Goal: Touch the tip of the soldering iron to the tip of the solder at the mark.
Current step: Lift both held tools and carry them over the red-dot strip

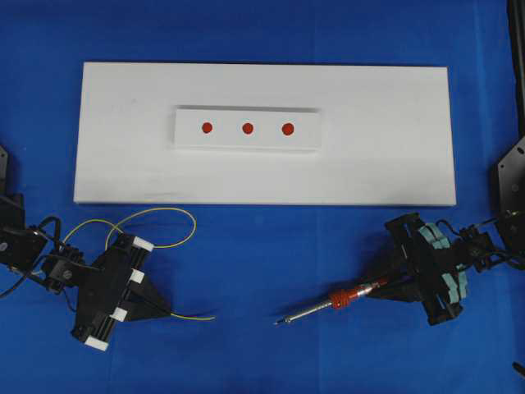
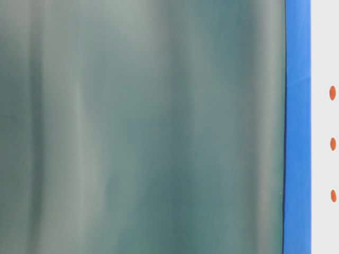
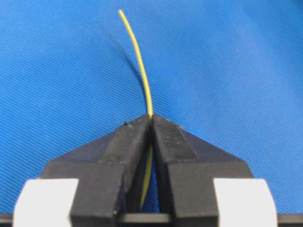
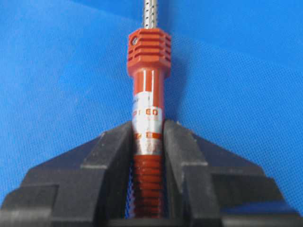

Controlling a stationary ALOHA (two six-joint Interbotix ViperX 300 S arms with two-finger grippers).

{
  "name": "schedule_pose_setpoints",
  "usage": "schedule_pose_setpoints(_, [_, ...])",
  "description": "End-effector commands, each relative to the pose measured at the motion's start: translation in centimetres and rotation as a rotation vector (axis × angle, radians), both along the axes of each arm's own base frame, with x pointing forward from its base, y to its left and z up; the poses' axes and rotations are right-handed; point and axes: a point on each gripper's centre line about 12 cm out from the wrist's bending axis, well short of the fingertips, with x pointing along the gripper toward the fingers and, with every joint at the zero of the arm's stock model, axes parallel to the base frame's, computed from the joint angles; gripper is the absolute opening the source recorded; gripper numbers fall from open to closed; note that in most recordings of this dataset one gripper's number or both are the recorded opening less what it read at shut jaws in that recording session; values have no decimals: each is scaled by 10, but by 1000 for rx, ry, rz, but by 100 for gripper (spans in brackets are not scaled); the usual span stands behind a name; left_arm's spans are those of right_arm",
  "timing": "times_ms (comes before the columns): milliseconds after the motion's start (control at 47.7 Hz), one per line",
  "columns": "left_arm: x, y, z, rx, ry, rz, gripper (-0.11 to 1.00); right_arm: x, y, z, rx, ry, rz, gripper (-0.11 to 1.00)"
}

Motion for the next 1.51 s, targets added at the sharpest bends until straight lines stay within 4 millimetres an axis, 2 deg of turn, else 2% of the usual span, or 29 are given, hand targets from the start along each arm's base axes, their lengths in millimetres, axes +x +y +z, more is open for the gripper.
schedule_pose_setpoints(0, [6, -1, 9, -16, -28, 6, 1, 5, 1, 5, 15, -23, -8, 7])
schedule_pose_setpoints(293, [11, -2, 35, -12, -9, 12, 1, 11, 4, 26, 27, 13, -15, 7])
schedule_pose_setpoints(398, [13, -2, 52, -14, -10, 17, 1, 13, 0, 43, 35, 33, -29, 7])
schedule_pose_setpoints(503, [14, 1, 78, -14, 6, 31, 1, 15, -3, 63, 36, 74, -41, 7])
schedule_pose_setpoints(629, [15, 10, 106, -10, 70, 73, 1, 16, -11, 95, 30, 149, -59, 7])
schedule_pose_setpoints(755, [15, 27, 133, -7, 160, 149, 1, 15, -25, 126, 10, 209, -86, 7])
schedule_pose_setpoints(1006, [19, 70, 155, -8, 282, 320, 1, 19, -59, 161, -88, 309, -163, 7])
schedule_pose_setpoints(1279, [26, 130, 166, 11, 319, 491, 1, 31, -111, 168, -194, 360, -312, 7])
schedule_pose_setpoints(1488, [27, 170, 166, 44, 377, 585, 1, 41, -139, 164, -214, 401, -397, 7])
